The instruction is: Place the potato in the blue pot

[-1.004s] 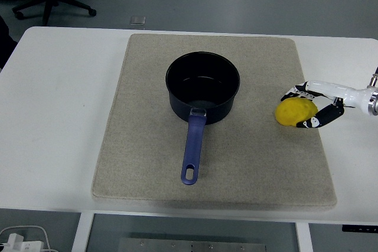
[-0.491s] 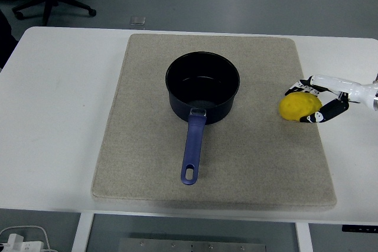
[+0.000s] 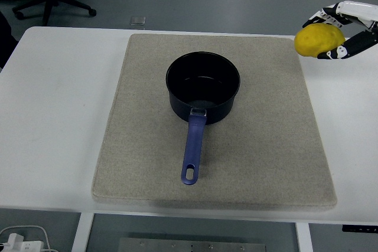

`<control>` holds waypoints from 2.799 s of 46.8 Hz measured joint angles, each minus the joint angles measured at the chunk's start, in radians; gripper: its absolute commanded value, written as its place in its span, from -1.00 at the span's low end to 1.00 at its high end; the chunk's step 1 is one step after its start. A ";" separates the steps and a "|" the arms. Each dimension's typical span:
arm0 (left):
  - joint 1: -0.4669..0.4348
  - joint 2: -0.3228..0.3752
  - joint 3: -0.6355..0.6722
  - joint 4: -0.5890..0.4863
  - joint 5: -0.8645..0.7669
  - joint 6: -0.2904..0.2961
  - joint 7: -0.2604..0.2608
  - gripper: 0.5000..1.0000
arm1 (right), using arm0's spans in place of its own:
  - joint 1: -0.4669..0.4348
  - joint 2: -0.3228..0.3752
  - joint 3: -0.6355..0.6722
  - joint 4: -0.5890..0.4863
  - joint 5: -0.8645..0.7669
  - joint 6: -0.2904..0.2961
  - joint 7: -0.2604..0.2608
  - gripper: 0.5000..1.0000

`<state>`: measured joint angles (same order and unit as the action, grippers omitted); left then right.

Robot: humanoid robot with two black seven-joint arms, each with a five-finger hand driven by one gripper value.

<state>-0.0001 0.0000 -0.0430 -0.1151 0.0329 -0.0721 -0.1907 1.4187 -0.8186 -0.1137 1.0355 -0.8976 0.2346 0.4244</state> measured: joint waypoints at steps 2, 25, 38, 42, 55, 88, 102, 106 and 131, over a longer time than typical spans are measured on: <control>0.000 0.000 0.000 0.000 0.000 0.000 0.000 0.98 | 0.009 0.006 0.000 0.000 0.000 0.001 -0.001 -1.00; 0.000 0.000 0.000 0.000 0.001 0.000 0.000 0.98 | 0.077 0.324 -0.014 -0.009 0.002 -0.003 -0.045 -1.00; 0.000 0.000 0.000 0.000 0.001 0.000 0.000 0.98 | 0.061 0.516 -0.017 -0.101 0.002 -0.002 -0.047 -1.00; 0.000 0.000 0.000 0.000 0.001 0.000 0.000 0.98 | 0.052 0.553 -0.017 -0.127 0.002 -0.001 -0.047 -1.00; 0.000 0.000 0.000 0.000 -0.001 0.000 0.000 0.98 | 0.012 0.576 -0.017 -0.201 0.000 0.001 -0.048 -1.00; 0.000 0.000 0.000 0.000 0.000 0.000 0.000 0.98 | -0.013 0.553 -0.001 -0.200 0.002 0.013 -0.045 0.76; 0.000 0.000 0.000 0.000 0.001 0.000 0.000 0.98 | -0.015 0.514 0.003 -0.204 0.008 0.003 -0.045 0.76; 0.000 0.000 0.000 0.000 0.001 0.000 0.000 0.98 | -0.020 0.501 0.029 -0.204 0.059 0.000 -0.045 0.75; 0.000 0.000 0.000 0.000 0.000 0.000 0.000 0.98 | -0.133 0.376 0.066 -0.334 0.726 -0.022 -0.049 0.75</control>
<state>-0.0001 0.0000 -0.0430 -0.1150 0.0326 -0.0720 -0.1908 1.2855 -0.4424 -0.0473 0.7014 -0.1714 0.2131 0.3754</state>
